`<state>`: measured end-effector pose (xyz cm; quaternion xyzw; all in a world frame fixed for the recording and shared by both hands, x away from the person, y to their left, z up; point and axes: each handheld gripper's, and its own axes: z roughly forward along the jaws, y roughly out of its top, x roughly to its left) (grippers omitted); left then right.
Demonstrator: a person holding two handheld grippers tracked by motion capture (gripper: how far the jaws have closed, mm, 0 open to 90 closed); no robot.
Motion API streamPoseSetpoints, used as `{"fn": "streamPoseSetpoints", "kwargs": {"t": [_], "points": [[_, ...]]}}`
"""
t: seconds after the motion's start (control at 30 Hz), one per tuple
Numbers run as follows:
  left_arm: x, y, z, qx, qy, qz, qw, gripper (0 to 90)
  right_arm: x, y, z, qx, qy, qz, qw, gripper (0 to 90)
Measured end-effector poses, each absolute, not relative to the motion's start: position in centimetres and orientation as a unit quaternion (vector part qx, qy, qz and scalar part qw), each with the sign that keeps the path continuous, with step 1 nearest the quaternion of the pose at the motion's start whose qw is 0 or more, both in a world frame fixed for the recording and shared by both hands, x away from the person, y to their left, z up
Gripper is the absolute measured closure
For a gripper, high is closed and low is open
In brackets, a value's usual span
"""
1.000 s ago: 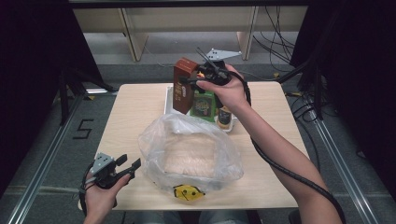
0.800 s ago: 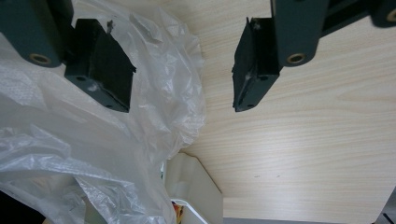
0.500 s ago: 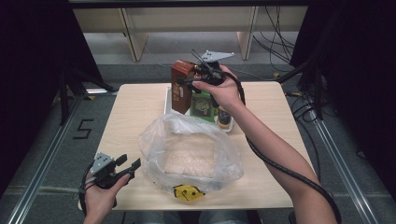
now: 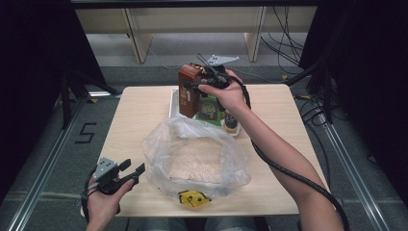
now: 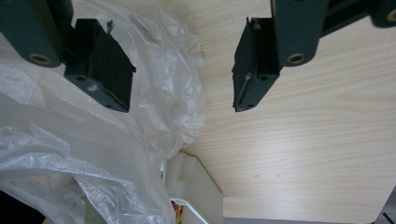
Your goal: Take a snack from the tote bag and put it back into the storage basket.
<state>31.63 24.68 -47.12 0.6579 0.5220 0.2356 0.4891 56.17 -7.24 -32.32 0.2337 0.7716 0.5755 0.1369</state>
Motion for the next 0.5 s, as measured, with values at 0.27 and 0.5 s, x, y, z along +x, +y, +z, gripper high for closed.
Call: {"fn": "streamPoseSetpoints", "kwargs": {"t": [0.27,0.5], "points": [[31.6,24.5,-47.0,0.662,0.515,0.237,0.49,37.7,57.1,-6.6,-33.3,0.234,0.781,0.563,0.134,43.3],[31.5,24.6,-46.8,0.66,0.515,0.239,0.492,37.7,57.4,-5.7,-34.7,0.239,0.778,0.566,0.131,43.3]]}}
